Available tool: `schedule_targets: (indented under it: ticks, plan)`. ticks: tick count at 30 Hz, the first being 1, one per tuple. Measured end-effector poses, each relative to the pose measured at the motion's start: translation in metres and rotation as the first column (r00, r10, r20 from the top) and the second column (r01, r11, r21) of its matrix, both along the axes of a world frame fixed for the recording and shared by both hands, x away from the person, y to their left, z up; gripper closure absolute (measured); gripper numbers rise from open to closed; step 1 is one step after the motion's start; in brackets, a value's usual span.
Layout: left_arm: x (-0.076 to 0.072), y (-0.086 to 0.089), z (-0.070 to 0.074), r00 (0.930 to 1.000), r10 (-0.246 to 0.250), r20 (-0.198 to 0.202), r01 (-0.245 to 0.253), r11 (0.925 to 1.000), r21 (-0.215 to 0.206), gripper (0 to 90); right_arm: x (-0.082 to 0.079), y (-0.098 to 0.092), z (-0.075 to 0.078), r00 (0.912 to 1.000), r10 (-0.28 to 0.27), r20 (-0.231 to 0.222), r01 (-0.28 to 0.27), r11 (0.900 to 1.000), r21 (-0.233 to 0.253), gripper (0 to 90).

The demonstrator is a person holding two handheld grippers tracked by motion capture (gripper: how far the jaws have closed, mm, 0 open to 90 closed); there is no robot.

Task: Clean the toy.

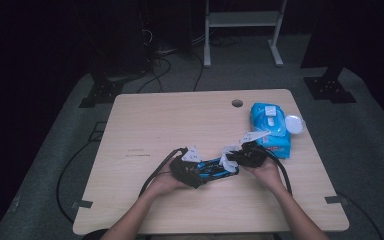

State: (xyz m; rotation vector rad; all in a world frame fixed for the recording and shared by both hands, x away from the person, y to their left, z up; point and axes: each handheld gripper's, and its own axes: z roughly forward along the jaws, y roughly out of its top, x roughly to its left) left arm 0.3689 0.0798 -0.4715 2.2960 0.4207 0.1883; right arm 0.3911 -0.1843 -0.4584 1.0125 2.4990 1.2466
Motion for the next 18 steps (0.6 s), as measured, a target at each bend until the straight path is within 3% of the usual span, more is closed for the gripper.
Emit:
schedule_targets:
  ticks: [5, 6, 12, 17, 18]
  plan:
    - [0.000, 0.000, 0.000, 1.0000, -0.001, 0.003, 0.001, 1.0000, 0.004, 21.9, -0.002, -0.017, -0.005, 0.9990, -0.037, -0.025, 0.037, 0.999, -0.011, 80.0]
    - [0.000, 0.000, 0.000, 1.0000, -0.003, 0.005, 0.003, 1.0000, 0.004, 21.9, -0.009, -0.030, -0.008, 0.9974, -0.062, -0.037, 0.063, 0.998, 0.012, 80.0]
    - [0.000, 0.000, 0.000, 1.0000, -0.002, 0.005, 0.002, 1.0000, 0.008, 22.0, -0.027, -0.039, -0.011, 0.9968, -0.035, -0.073, 0.034, 0.999, -0.004, 80.0]
    - [0.001, -0.001, 0.000, 1.0000, -0.006, 0.003, 0.006, 1.0000, 0.006, 22.0, -0.021, -0.040, -0.009, 0.9962, -0.042, -0.076, 0.041, 0.999, -0.016, 80.0]
    - [0.001, -0.002, 0.000, 0.9999, -0.011, 0.007, 0.011, 0.9999, 0.011, 22.1, -0.011, -0.037, -0.007, 0.9960, -0.055, -0.071, 0.055, 0.998, -0.007, 80.0]
